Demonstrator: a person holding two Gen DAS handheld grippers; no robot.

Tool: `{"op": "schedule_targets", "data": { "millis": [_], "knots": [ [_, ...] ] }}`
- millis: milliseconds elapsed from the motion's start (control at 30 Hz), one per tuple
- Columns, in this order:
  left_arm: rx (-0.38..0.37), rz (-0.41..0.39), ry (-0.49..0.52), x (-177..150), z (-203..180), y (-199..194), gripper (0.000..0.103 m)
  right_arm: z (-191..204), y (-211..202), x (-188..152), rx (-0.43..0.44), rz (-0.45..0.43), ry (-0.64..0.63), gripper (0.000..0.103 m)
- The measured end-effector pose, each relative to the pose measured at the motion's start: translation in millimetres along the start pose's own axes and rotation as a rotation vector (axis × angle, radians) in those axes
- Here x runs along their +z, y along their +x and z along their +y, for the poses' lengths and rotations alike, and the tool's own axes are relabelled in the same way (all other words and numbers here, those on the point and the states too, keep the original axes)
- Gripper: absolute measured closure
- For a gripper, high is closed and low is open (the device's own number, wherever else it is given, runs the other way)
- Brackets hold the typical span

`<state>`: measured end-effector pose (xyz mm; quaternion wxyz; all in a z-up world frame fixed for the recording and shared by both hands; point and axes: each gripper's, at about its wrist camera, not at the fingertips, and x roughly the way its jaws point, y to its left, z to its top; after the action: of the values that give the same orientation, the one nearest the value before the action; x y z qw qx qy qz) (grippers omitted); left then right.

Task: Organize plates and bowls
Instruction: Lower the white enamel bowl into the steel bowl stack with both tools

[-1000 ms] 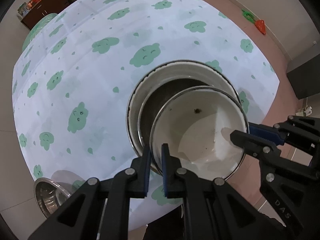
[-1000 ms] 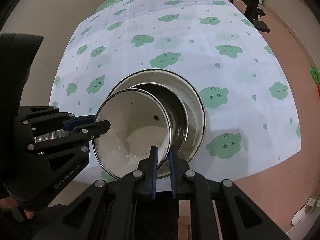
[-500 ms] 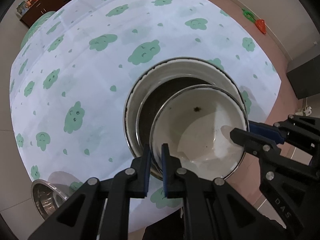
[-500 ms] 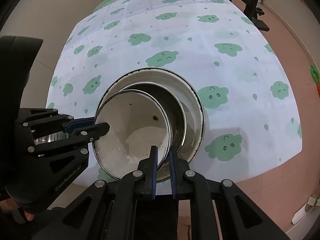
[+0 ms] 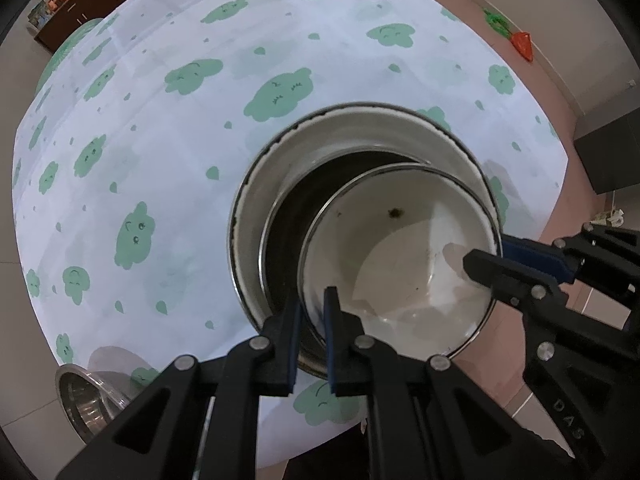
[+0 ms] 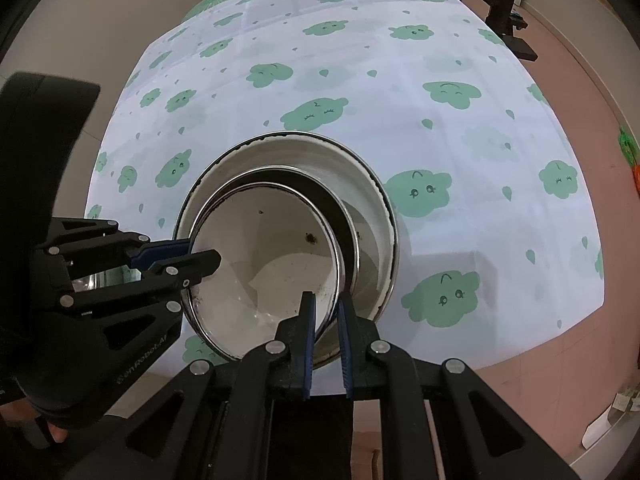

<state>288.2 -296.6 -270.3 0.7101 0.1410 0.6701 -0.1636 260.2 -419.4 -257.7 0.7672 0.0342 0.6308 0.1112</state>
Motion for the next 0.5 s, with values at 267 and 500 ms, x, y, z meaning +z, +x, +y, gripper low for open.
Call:
{"op": "schedule_targets", "data": {
  "millis": [267, 500],
  "knots": [
    [-0.006, 0.01, -0.003, -3.6, 1.6, 5.1, 0.094, -1.2, 2.9, 0.3, 0.0, -0.016, 0.003, 0.09],
    [-0.013, 0.005, 0.002, -8.5, 1.4, 4.1, 0.094, -0.7, 4.7, -0.1, -0.014, -0.02, 0.011, 0.09]
  ]
}}
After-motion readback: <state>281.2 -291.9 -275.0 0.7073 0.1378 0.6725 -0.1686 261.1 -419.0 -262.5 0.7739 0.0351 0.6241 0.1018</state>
